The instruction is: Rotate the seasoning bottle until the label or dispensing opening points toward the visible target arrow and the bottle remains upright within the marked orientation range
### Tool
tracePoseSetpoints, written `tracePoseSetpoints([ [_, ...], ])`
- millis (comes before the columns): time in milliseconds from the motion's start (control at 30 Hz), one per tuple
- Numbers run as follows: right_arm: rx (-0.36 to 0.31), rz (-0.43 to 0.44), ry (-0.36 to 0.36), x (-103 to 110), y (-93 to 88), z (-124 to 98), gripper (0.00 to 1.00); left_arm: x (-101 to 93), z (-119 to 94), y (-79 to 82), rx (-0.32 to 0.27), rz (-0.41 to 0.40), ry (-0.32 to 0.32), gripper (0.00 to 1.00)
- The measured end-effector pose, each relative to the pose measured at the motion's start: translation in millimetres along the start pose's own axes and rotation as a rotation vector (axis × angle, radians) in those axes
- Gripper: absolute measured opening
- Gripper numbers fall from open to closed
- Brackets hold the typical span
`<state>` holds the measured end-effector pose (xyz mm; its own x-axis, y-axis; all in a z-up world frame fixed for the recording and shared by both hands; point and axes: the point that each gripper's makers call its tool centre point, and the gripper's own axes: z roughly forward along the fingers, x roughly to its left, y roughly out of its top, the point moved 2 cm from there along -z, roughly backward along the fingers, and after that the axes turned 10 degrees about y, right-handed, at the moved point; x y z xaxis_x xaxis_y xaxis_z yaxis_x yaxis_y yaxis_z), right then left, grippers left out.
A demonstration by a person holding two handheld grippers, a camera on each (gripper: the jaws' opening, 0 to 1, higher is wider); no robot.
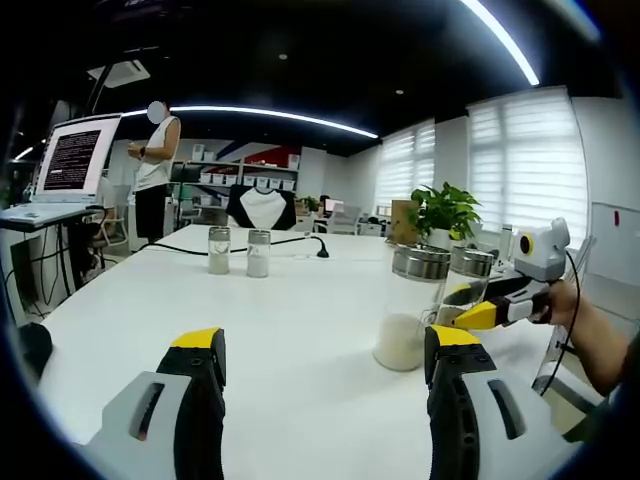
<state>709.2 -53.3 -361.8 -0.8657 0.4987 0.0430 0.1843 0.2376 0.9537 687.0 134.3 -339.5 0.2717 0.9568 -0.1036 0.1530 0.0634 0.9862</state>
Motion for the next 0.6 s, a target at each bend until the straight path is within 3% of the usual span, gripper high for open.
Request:
tracePoseSetpoints([
  [600,0.023,0.045,-0.162,-2.5,-0.4,0.1,0.39,0.0,-0.3,-0.2,0.001,-0.004,0.000,0.86],
])
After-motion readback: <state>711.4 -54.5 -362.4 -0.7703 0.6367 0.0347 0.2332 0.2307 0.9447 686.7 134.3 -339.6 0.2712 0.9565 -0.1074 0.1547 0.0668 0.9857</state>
